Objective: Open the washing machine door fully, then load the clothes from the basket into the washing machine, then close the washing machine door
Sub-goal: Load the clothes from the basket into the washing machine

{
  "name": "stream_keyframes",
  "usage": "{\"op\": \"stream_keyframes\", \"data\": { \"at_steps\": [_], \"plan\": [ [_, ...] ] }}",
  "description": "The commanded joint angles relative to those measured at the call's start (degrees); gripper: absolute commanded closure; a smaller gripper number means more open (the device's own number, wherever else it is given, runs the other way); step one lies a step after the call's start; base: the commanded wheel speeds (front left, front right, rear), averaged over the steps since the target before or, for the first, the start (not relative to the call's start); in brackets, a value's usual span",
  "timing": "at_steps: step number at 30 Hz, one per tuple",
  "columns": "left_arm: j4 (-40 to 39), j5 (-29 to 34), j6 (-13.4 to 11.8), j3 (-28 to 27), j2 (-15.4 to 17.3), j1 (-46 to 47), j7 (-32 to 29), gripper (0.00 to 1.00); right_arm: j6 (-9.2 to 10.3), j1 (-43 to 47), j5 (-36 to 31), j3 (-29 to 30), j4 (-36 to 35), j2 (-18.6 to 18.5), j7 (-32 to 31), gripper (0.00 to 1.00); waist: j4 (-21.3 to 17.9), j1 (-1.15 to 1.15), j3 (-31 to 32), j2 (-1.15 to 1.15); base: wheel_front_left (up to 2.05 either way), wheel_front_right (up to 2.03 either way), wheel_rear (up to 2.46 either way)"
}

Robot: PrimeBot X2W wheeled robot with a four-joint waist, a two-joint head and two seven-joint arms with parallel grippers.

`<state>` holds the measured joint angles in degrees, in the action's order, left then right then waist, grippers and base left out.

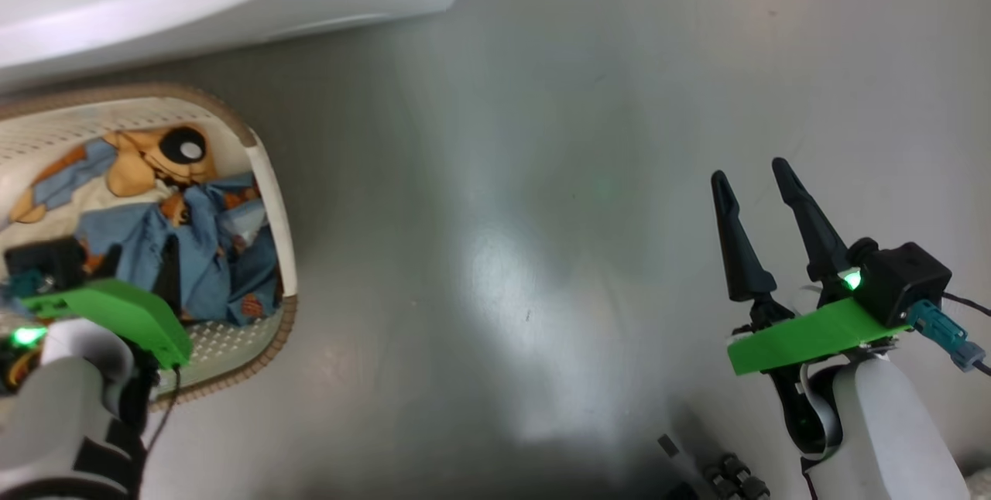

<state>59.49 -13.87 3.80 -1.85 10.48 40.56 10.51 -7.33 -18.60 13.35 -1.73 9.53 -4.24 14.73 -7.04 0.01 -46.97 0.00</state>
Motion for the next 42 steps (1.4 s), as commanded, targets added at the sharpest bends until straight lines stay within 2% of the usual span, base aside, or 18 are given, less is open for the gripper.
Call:
{"op": "stream_keyframes", "data": {
  "at_steps": [1,13,21,32,40,41,42],
  "plan": [
    [0.4,0.3,0.0,-1.0,2.8,-0.5,-0.2,0.00,-0.16,1.2,0.6,-1.6,-1.2,0.2,0.3,0.00,-1.0,-0.01,-1.7,0.00,0.00,0.00,0.00],
    [4.8,0.8,-1.1,0.4,7.1,6.6,-5.8,0.00,-0.16,-0.1,1.8,-2.0,-1.0,1.0,0.3,0.00,-3.3,-0.01,-6.3,0.00,0.00,0.00,0.00],
    [6.8,2.0,-1.9,2.4,8.3,9.6,-10.9,0.00,-0.16,-0.6,2.5,-2.5,-1.1,1.2,0.3,0.00,-3.9,-0.01,-8.8,0.00,0.00,0.00,0.00],
    [8.1,3.2,-4.6,4.7,8.3,12.8,-13.8,0.00,-0.16,-1.1,3.0,-2.6,-1.1,1.3,0.3,0.00,-4.6,-0.01,-10.3,0.00,0.00,0.00,0.00],
    [9.3,2.2,-5.3,4.7,7.6,13.7,-14.1,0.00,-0.16,-1.3,3.2,-2.2,-1.1,1.3,0.3,0.00,-4.8,-0.01,-10.4,0.00,0.00,0.00,0.00],
    [9.5,2.1,-5.3,4.7,7.4,13.6,-14.0,0.11,-0.16,-1.4,3.2,-2.2,-1.1,1.3,0.3,0.00,-4.8,-0.01,-10.3,0.00,0.00,0.00,0.00],
    [9.7,2.0,-5.1,4.8,7.2,13.5,-13.9,0.65,-0.16,-1.4,3.2,-2.1,-1.1,1.3,0.3,0.00,-4.8,-0.01,-10.2,0.00,0.00,0.00,0.00]
  ]
}}
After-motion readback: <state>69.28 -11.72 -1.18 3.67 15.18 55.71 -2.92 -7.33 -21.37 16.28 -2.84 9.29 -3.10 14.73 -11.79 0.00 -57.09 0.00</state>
